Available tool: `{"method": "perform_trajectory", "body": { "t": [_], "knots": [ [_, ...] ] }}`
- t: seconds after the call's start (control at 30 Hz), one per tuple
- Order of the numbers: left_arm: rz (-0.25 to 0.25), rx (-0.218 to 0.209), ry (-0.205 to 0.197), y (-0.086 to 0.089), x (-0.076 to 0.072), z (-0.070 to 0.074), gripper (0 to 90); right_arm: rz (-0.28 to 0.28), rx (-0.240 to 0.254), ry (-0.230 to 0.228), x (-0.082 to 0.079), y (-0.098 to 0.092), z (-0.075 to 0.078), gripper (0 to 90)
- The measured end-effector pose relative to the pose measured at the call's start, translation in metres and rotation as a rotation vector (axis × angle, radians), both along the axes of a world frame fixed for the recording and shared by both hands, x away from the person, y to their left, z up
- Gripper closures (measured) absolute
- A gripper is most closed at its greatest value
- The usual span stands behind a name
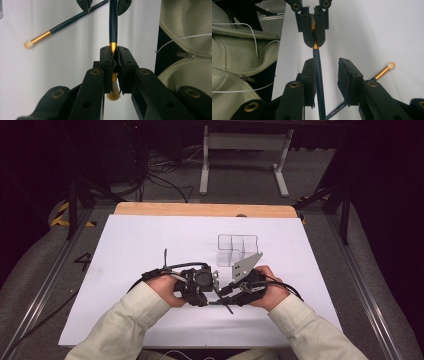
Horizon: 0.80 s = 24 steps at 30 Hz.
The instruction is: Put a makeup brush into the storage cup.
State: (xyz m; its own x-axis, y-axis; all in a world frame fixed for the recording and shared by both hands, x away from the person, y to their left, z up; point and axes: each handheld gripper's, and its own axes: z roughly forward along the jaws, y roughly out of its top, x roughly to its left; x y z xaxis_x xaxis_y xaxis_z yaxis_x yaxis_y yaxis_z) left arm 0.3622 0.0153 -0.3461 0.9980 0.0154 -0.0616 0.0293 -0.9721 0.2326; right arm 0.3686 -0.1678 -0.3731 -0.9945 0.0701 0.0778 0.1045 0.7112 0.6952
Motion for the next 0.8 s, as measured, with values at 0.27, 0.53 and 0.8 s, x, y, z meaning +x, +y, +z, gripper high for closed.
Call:
{"method": "perform_trajectory", "body": {
  "t": [0.27,0.53,0.8],
  "knots": [
    [0.004,-0.002,0.006,-0.0010,-0.0001,-0.0016,83.3,0.009,-0.020,0.022,0.0004,0.0040,-0.0060,71.9],
    [0.006,-0.011,0.002,-0.0007,-0.0001,-0.0009,83.3,0.029,-0.058,0.049,-0.0014,0.0061,-0.0100,81.3],
    [0.004,-0.016,0.015,0.0006,-0.0007,-0.0003,83.3,0.041,-0.056,0.058,-0.0019,0.0061,-0.0108,82.3]
  ]
}}
